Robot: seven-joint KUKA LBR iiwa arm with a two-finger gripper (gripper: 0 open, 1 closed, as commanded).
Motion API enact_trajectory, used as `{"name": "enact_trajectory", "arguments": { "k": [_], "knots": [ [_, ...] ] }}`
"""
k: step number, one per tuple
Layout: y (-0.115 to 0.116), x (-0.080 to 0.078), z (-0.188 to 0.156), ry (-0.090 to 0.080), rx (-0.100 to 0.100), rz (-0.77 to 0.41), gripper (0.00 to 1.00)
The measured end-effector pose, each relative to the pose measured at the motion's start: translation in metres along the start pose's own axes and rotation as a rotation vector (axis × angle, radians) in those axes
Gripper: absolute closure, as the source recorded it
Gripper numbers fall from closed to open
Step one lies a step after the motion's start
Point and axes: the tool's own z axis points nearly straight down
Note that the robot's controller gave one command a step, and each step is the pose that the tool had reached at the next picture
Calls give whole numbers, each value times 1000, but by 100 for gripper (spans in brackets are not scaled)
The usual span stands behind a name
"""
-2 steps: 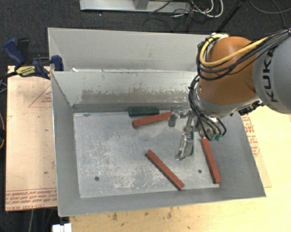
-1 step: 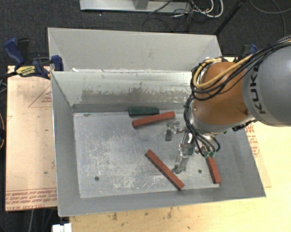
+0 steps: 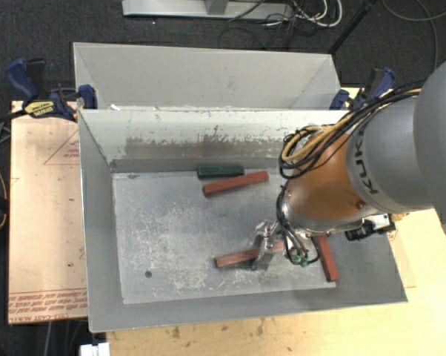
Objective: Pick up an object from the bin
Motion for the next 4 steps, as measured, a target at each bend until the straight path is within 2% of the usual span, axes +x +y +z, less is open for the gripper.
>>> {"name": "enact_trajectory", "arguments": {
  "k": [1, 2, 3, 4],
  "knots": [
    [0, 0, 0, 0, 0, 0, 100],
    [-3, 8, -47, 5, 1, -15, 100],
    [-7, 4, -115, 1, 1, 6, 100],
    [34, -18, -14, -8, -1, -354, 0]
  ]
}}
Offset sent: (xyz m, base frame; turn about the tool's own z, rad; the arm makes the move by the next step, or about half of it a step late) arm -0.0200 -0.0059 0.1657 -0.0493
